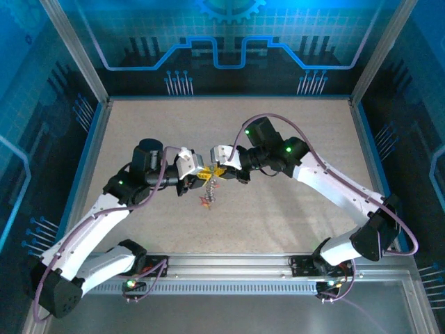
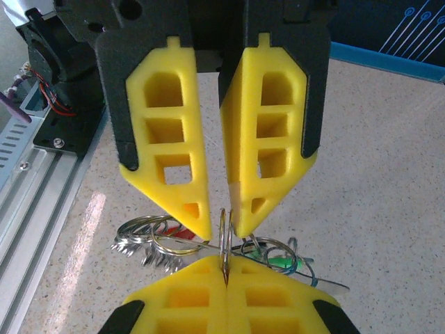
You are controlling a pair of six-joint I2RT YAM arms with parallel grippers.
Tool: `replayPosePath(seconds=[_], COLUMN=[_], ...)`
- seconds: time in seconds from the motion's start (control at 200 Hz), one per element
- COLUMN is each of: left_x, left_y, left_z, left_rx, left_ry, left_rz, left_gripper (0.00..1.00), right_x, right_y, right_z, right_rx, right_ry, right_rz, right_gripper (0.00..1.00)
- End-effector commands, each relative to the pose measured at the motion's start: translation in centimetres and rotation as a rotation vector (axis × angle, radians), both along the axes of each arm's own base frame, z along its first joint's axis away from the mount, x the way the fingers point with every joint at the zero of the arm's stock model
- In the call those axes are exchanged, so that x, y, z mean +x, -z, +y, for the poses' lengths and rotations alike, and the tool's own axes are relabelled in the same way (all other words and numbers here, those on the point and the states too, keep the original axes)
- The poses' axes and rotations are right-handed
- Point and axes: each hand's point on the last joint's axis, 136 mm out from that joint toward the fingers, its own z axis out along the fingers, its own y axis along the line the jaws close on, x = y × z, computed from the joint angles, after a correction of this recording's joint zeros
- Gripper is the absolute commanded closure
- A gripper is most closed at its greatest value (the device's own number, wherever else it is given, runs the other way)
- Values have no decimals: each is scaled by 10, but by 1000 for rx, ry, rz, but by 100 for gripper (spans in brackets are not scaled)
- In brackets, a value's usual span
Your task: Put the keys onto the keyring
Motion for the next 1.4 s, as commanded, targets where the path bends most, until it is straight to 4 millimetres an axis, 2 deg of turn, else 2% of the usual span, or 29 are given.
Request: replayPosePath(seconds=[0.0, 0.435, 0.59, 0.725, 0.81, 0.85, 0.905, 0.985, 1.07, 1.136, 1.281, 1.346, 1.396], left_x=[1, 4, 6, 6, 7, 6, 4, 1, -1, -2, -8, -10, -12], left_y=[-13, -19, -15, -15, -15, -15, -14, -13, -14, -16, -22, -26, -34], left_z=[0, -3, -5, -6, -6, -7, -7, -8, -10, -10, -11, -10, -11], left_rx=[-9, -50, -44, -34, -27, -25, -19, -19, -24, -30, -41, -54, -85], left_ry=[-9, -11, -7, 5, 6, 11, 18, 30, 44, 52, 79, 77, 78], left_rz=[-33, -31, -28, -22, -24, -28, -32, -35, -32, -32, -62, -75, -85], left_gripper=[82, 85, 90, 100, 99, 95, 85, 84, 89, 100, 100, 100, 100], right_x=[-7, -8, -8, -9, -9, -9, -8, -9, -9, -9, -9, -7, -8], right_y=[-20, -19, -23, -24, -25, -25, -24, -25, -26, -25, -28, -27, -28], right_z=[8, 14, 16, 17, 17, 17, 16, 17, 17, 16, 16, 13, 10], right_rx=[60, 63, 84, 96, 99, 102, 102, 104, 106, 106, 111, 117, 126], right_ry=[-46, -61, -67, -73, -69, -69, -66, -69, -68, -67, -65, -52, -50], right_rz=[-15, -5, -7, -7, -7, -6, -4, -4, -6, -5, -14, -13, -14], right_gripper=[100, 100, 100, 100, 100, 100, 100, 100, 100, 100, 100, 82, 77])
